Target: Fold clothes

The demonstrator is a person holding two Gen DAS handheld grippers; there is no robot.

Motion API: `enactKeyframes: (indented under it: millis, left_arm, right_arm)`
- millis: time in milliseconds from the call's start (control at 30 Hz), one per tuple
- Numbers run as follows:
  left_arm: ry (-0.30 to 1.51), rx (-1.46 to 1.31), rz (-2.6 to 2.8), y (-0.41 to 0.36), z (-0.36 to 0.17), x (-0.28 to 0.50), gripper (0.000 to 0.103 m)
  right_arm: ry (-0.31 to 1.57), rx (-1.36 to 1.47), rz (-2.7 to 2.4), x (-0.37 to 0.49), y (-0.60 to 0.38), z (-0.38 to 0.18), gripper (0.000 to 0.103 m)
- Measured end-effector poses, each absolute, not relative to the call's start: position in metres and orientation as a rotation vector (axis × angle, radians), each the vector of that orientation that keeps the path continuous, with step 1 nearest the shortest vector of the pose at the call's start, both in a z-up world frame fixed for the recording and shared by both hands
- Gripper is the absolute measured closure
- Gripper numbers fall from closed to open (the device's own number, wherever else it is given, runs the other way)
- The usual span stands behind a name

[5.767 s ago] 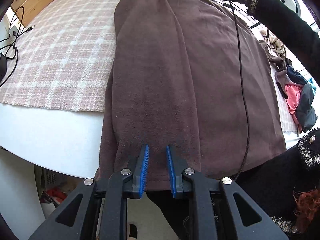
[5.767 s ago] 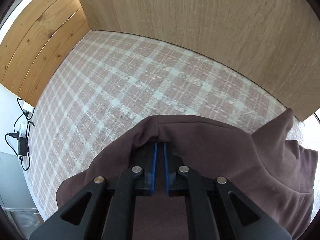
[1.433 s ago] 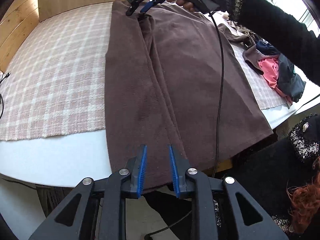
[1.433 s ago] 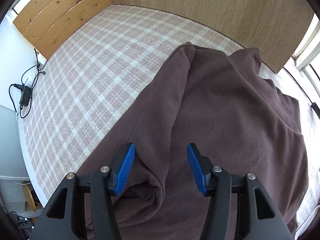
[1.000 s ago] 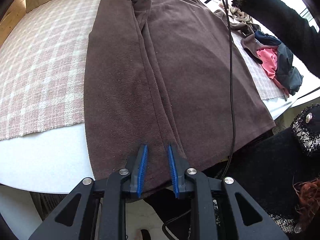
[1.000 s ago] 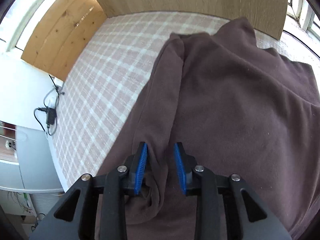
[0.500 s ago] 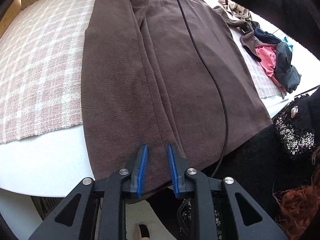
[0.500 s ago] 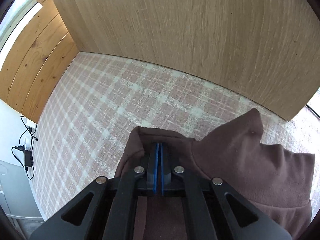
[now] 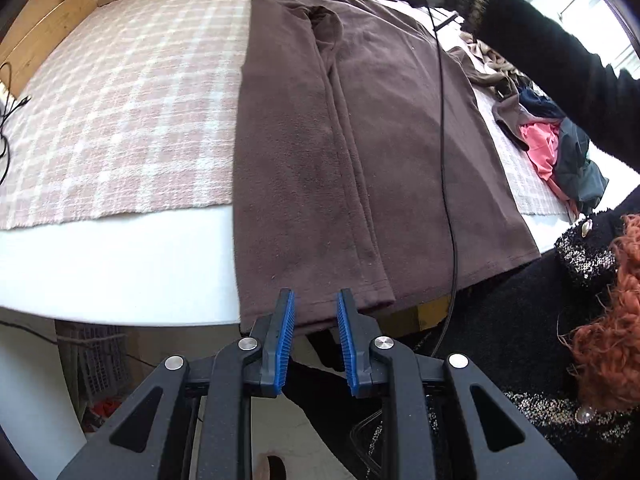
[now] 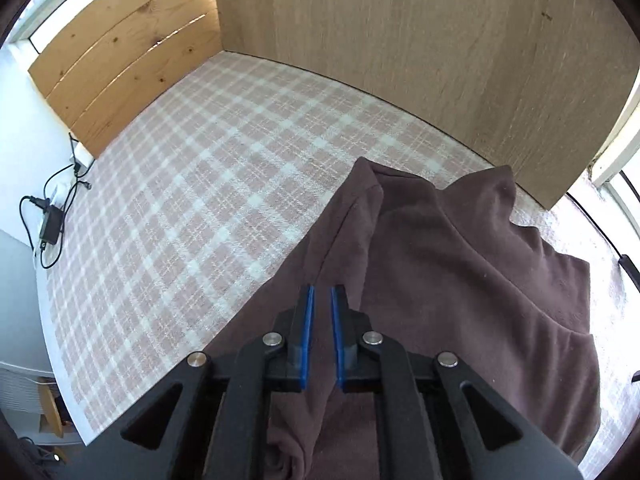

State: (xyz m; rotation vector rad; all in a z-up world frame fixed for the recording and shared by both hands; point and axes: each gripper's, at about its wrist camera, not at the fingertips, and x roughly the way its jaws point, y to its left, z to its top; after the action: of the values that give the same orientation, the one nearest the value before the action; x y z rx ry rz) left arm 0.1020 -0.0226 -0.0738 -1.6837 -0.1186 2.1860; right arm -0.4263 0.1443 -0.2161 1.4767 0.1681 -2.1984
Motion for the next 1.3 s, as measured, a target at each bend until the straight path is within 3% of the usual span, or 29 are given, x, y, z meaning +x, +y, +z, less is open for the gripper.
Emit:
enactKeyframes:
  millis: [200,333,500,567,600,833,967,1067,1133,1300]
  left_arm:
    - [-0.226,-1.719,2.272,-0.051,-0.089,0.106,0.081]
    - [-0.137,-1.741,2.247,-0.033,-0.104,0.109,0.081]
    - [-0.082,-1.724,2.294,-0.025,-0.087,0.119,0.081]
    - [-0.082,-1.656,2.320,-0.018,-0.073,0.119,0.081]
    - [-0.080,-1.625,2.327,-0.014,-0.068,0.118,0.081]
    - [0.064,-1.620,2.192,0.034,-0.095,0.092,0.081]
    - [0.096,-1.540,2.171,0.036,-0.068,0.094,0.081]
    - [0.139,-1.462,2.152,0.052,-0.050,0.091,0.081]
    - [0.151,-1.422,2.115,0.074,-0.044,0.083,0.081]
    - [0.203,-1.316,1.996,0.159,-0.026,0.062,0.077]
  right_arm:
    - [0.246,1.499,-1.968,-0.331,0.114,-0.240,0.089]
    - [0.330,1.495,-2.007,-0.318,0.107,-0.261,0.089]
    - [0.178,1.454,-2.060,-0.301,0.140,-0.225,0.087]
    - [0.064,1.438,-2.057,-0.290,0.154,-0.222,0.071]
    - [0.045,1.457,-2.054,-0.284,0.152,-0.229,0.069]
    - [-0.047,1.565,-2.062,-0.238,0.151,-0.263,0.069]
    - [-0.196,1.521,-2.239,-0.190,0.235,-0.223,0.067]
    - [-0.257,1.575,-2.433,-0.145,0.322,-0.204,0.053]
    - [-0.304,1.666,-2.544,-0.113,0.381,-0.204,0.053]
    - [-0.619,1.750,-2.661,-0.053,0.509,-0.202,0.053]
